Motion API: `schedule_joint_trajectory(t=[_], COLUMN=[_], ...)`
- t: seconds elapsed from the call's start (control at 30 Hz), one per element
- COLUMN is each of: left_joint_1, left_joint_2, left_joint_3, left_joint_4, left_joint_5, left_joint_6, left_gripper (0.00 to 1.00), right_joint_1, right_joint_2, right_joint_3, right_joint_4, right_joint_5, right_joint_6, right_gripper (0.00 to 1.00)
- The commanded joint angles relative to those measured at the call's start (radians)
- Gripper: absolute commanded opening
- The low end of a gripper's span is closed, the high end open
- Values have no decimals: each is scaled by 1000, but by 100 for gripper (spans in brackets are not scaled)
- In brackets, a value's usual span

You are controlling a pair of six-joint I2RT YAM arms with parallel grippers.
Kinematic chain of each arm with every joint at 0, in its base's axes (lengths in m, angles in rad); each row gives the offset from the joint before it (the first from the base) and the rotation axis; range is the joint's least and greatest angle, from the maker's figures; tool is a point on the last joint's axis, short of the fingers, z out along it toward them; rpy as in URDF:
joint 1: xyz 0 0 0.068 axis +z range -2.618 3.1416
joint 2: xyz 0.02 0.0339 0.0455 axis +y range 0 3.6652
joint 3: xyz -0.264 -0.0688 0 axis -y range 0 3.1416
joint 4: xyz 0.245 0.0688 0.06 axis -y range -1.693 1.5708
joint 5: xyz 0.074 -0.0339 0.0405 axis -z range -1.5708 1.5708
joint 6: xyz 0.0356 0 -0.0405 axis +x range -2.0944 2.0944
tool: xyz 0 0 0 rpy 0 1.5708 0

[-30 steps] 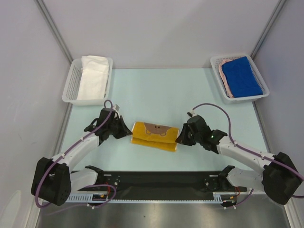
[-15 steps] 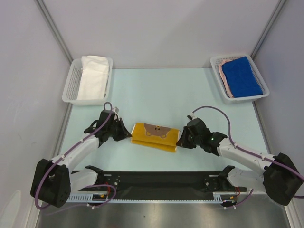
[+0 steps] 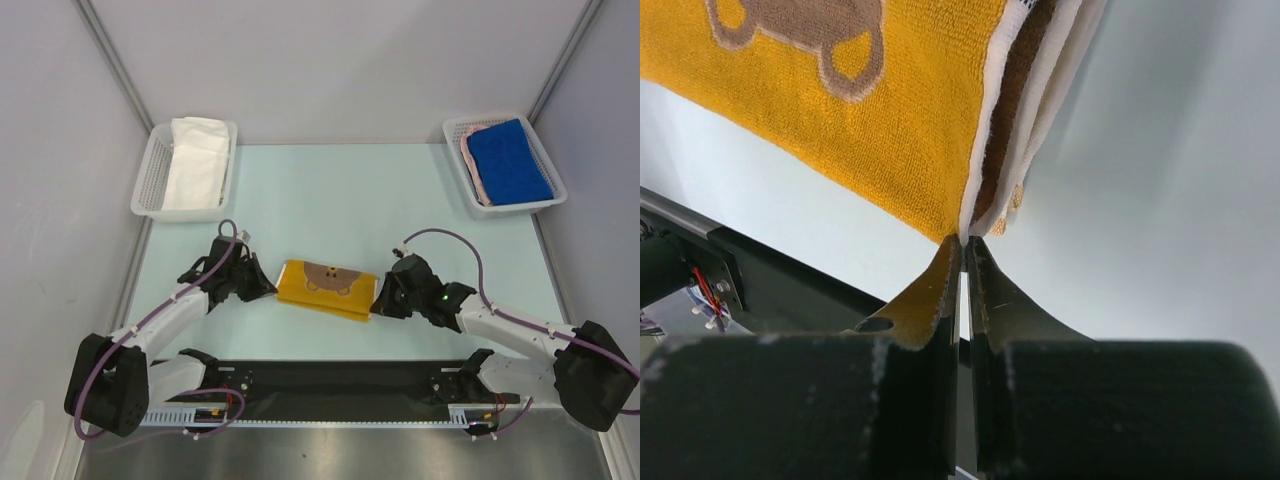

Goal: Fold and stack the towels
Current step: Fold the towel

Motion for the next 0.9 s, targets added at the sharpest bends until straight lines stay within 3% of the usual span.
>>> schedule_joint_trajectory(t=[0.0, 0.87], left_joint_1=[-1, 1], left_joint_2=[1, 32], left_joint_3=[-13, -40], left_joint_4=[42, 65], left_joint_5=[18, 10], left_joint_6=[-18, -18], left_gripper=[0, 0], right_joint_1=[13, 53], right_joint_2=[0, 8], right_joint_3=[-7, -62], right_joint_4=[26, 79], right_joint_5=[18, 19], right_joint_6=[22, 65], right_gripper=[0, 0])
